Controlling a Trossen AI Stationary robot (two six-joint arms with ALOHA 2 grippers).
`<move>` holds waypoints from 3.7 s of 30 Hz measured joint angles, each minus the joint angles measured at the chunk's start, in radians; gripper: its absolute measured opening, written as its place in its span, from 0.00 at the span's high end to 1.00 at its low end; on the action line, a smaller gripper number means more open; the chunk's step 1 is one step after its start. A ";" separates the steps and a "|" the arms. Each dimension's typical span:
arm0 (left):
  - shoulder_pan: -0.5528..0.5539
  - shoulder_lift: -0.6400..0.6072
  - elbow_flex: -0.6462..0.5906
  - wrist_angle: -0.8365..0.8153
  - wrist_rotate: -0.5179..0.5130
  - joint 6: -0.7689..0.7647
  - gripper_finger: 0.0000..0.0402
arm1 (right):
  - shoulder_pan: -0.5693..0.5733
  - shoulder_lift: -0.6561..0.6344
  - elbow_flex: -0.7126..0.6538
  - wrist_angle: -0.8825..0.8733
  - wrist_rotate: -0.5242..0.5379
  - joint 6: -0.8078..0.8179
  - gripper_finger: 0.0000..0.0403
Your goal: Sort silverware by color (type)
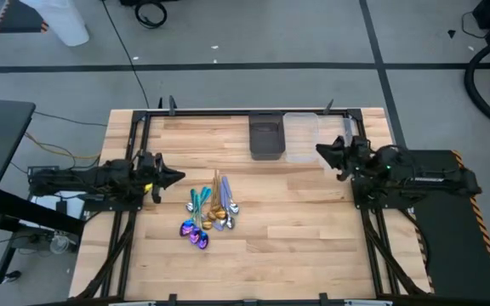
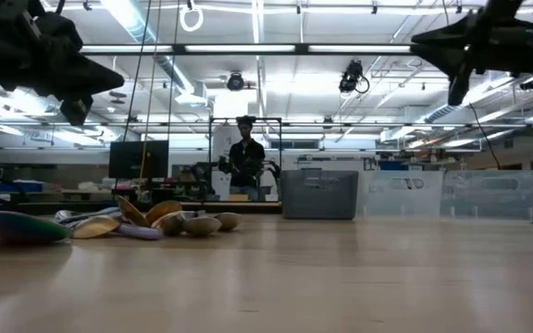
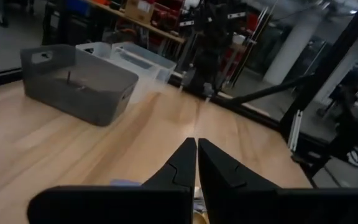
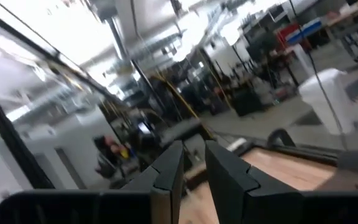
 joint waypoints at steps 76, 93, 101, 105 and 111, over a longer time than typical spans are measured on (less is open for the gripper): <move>0.000 0.289 0.270 -0.290 -0.140 0.171 0.61 | 0.238 1.954 1.526 -0.952 0.192 0.189 0.60; 0.000 0.289 0.270 -0.322 -0.139 0.142 0.61 | 0.200 1.934 1.527 -1.013 0.081 0.193 0.88; -0.001 0.289 0.270 -0.321 -0.139 0.141 0.61 | 0.200 1.865 1.522 -1.093 0.126 0.184 0.87; -0.001 0.289 0.270 -0.320 -0.139 0.141 0.61 | 0.199 1.825 1.522 -1.116 0.177 0.173 0.87; 0.000 0.289 0.270 -0.300 -0.139 0.142 0.61 | 0.176 1.768 1.523 -1.110 0.199 0.136 0.87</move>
